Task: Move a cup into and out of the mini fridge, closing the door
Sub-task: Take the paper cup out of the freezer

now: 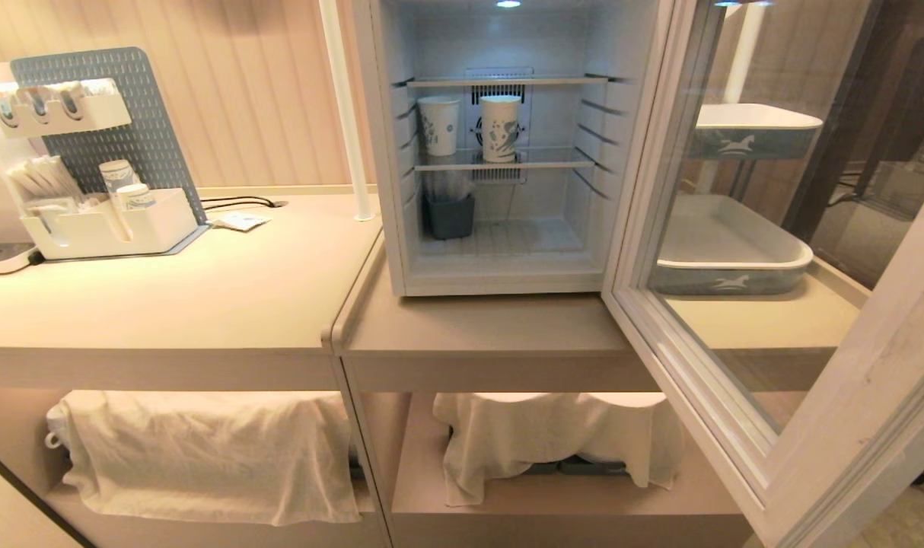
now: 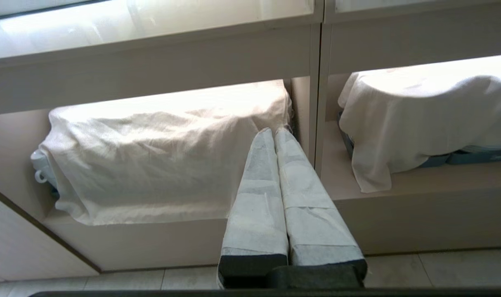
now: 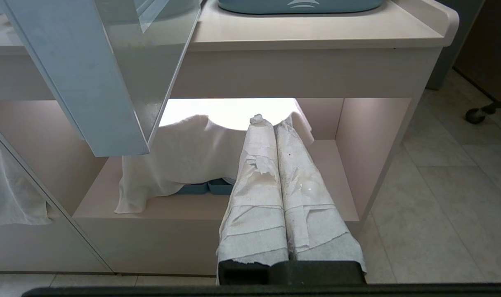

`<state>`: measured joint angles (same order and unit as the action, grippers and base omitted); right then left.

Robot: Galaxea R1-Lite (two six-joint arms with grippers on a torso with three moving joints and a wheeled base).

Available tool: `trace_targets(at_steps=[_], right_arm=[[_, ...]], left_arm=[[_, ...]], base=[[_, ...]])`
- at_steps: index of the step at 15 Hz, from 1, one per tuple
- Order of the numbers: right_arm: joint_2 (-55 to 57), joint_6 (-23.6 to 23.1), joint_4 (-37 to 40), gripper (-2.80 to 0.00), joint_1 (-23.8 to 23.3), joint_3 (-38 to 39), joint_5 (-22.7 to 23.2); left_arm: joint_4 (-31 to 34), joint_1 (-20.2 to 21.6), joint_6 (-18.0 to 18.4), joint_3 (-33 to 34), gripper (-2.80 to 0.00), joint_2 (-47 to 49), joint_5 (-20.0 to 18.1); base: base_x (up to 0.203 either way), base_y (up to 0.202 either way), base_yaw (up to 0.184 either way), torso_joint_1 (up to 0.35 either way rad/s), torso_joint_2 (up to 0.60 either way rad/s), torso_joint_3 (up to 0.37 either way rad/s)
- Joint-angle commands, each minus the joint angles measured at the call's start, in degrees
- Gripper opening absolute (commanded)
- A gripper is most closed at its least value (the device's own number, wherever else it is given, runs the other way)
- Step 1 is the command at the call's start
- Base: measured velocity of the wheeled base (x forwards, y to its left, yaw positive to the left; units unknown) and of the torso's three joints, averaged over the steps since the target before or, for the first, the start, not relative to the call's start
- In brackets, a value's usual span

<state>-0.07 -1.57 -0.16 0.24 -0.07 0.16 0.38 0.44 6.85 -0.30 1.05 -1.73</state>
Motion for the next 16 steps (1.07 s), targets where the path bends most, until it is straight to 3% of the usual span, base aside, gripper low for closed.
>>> trace_targets(at_steps=[1,4,9,16], right_arm=[[0.07,-0.1,-0.02,-2.8,0.02,-0.01,0.02],[0.07,-0.1,-0.02,-2.8,0.02,-0.01,0.02],[0.07,-0.1,-0.02,-2.8,0.02,-0.01,0.02],[0.07,-0.45,-0.09,-2.8,0.02,0.07,0.02]], left_arm=[[0.15,0.0,-0.26,0.3,-2.8,-1.05,0.15],[0.15,0.0,-1.76,0.3,-2.8,-1.05,0.59],[0.15,0.0,-1.13,0.13,-2.8,-0.96,0.5],[0.15,0.0,-1.14,0.3,-2.8,-1.05,0.41]], base=[[0.0,0.0,0.0,0.0,0.0,0.0],[0.0,0.0,0.0,0.0,0.0,0.0],[-0.019,0.0,0.002,0.0,0.0,0.0],[-0.193,0.0,-0.001,0.001,0.0,0.005]])
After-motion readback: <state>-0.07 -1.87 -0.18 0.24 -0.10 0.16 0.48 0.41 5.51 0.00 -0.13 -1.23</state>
